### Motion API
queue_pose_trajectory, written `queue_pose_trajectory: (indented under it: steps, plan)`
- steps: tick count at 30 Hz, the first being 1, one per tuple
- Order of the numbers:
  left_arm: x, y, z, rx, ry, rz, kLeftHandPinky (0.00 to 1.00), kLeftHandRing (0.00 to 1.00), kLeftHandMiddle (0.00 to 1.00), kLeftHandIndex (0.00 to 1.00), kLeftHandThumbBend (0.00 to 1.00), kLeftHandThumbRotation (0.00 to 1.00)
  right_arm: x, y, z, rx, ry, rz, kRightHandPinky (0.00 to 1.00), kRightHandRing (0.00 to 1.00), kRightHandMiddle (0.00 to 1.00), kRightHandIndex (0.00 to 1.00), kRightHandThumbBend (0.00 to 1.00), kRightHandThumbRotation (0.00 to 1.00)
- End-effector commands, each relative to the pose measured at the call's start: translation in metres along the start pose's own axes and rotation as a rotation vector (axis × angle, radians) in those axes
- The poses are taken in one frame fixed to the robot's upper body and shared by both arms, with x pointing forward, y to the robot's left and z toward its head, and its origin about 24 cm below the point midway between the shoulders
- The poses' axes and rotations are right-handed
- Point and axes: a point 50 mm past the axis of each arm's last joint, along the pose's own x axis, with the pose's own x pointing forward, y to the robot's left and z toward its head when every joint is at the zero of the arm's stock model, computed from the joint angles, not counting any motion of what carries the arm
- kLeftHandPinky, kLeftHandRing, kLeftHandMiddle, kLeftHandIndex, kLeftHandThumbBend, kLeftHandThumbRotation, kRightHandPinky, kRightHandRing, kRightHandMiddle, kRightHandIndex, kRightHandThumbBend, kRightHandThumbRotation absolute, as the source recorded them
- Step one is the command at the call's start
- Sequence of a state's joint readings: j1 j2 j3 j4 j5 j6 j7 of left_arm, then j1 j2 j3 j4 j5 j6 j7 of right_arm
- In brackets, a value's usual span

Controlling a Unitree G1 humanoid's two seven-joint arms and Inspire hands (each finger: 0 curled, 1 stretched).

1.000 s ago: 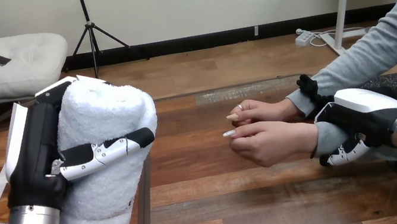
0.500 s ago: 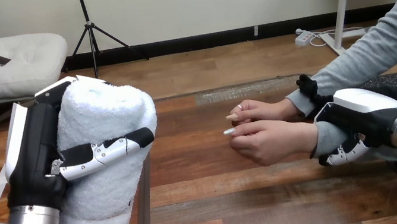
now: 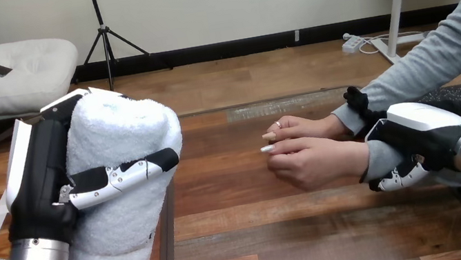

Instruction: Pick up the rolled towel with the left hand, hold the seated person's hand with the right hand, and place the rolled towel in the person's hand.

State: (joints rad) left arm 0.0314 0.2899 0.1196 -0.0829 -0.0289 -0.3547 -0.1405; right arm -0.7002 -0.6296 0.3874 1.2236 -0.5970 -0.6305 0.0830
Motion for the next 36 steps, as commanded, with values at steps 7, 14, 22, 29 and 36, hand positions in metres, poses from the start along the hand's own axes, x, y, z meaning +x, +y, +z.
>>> queue_pose_trajectory:
  steps: [7, 14, 22, 29, 36]
  plan:
    - [0.0107, 0.0045, 0.0136, 0.01, -0.084, 0.025, 0.24, 0.29, 0.36, 0.4, 0.59, 0.0, 0.0081, -0.0177, 0.0138, -0.016, -0.056, -0.057, 0.29, 0.33, 0.39, 0.4, 0.45, 0.12]
    - [0.0106, 0.0044, 0.0135, 0.013, -0.084, 0.026, 0.24, 0.29, 0.35, 0.4, 0.59, 0.0, 0.008, -0.0181, 0.0136, -0.02, -0.055, -0.056, 0.28, 0.33, 0.38, 0.39, 0.45, 0.11]
    - [0.0106, 0.0044, 0.0129, 0.016, -0.086, 0.024, 0.24, 0.29, 0.36, 0.4, 0.6, 0.0, 0.0078, -0.0179, 0.0136, -0.018, -0.057, -0.059, 0.28, 0.32, 0.38, 0.38, 0.45, 0.1]
    - [0.0106, 0.0042, 0.0126, 0.008, -0.085, 0.022, 0.25, 0.3, 0.36, 0.4, 0.59, 0.0, 0.0072, -0.017, 0.0136, -0.014, -0.063, -0.067, 0.28, 0.32, 0.38, 0.39, 0.44, 0.1]
    - [0.0126, 0.0029, 0.012, 0.007, -0.092, 0.047, 0.24, 0.29, 0.35, 0.4, 0.6, 0.0, 0.0077, -0.0182, 0.0135, -0.004, -0.058, -0.065, 0.27, 0.31, 0.37, 0.38, 0.44, 0.1]
